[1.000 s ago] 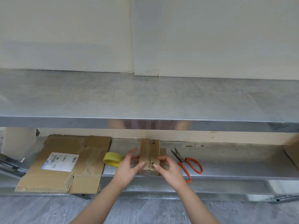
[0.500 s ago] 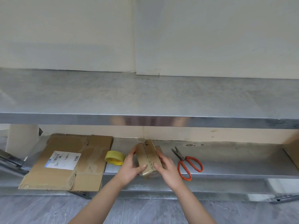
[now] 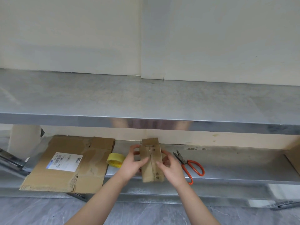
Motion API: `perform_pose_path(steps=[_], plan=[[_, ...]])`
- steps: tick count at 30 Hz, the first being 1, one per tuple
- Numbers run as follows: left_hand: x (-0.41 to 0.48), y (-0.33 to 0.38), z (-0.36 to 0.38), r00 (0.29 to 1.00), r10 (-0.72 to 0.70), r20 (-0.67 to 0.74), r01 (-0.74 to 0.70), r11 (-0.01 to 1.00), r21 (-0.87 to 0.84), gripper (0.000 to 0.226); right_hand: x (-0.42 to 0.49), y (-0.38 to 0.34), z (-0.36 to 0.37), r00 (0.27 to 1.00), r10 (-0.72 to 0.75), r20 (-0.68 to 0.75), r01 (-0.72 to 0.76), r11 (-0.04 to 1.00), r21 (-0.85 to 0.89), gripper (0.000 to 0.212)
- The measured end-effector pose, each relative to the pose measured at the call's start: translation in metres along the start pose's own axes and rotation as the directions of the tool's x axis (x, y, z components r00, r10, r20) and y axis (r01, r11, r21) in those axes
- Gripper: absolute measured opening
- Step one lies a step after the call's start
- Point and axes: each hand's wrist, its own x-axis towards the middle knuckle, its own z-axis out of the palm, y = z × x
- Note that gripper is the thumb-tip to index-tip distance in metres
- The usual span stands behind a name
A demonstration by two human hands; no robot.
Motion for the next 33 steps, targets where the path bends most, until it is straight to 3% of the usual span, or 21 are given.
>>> perform_pose_path(steps=[2,9,12,15,18,21,24,27,29,33], plan=[[-0.004,0.008,0.0,0.999,0.036,-0.031,-0.036,0.999,0.022,0.039,0.002,-0.005,-0.003,1.0,-0.018,-0.011,0.019,1.0,0.016,0.049],[-0.022,-0.003,0.001,1.0,-0.024,-0.002,0.024,0.998,0.054,0.052,0.013,-0.02,-0.01,0.982,-0.185,0.046,0.19,0.967,-0.167,0.051],[-0.023,-0.011,0.0,0.996,0.016,-0.091,0.017,0.936,0.352,0.05,0.013,-0.02,-0.006,0.971,-0.234,0.045,0.239,0.948,-0.209,0.04],[-0.018,-0.015,-0.007,0.981,0.098,-0.17,0.019,0.814,0.581,0.052,0.007,-0.013,0.0,0.977,-0.193,-0.089,0.171,0.964,-0.205,0.037],[-0.014,-0.014,-0.016,0.992,0.046,-0.116,0.026,0.832,0.554,0.058,0.001,-0.002,0.0,0.979,-0.041,-0.201,0.033,0.998,-0.045,0.052],[-0.015,-0.018,-0.02,0.999,0.016,-0.035,0.002,0.881,0.473,0.088,-0.001,0.005,0.003,0.967,0.097,-0.237,-0.075,0.992,0.096,0.066],[-0.012,-0.022,-0.019,0.998,0.009,0.07,-0.043,0.866,0.498,0.101,-0.001,0.007,0.011,0.943,0.214,-0.255,-0.169,0.968,0.187,0.066],[-0.006,-0.027,-0.018,0.979,-0.035,0.199,-0.077,0.848,0.525,0.104,0.0,0.009,0.011,0.969,0.18,-0.166,-0.153,0.975,0.164,0.056],[-0.004,-0.032,-0.019,0.965,-0.048,0.256,-0.078,0.885,0.459,0.114,0.001,0.009,0.007,0.991,0.12,-0.057,-0.108,0.978,0.18,0.068],[-0.003,-0.037,-0.02,0.982,0.059,0.177,-0.148,0.821,0.551,0.113,0.005,0.007,0.002,0.999,0.014,-0.039,-0.008,0.987,0.162,0.079]])
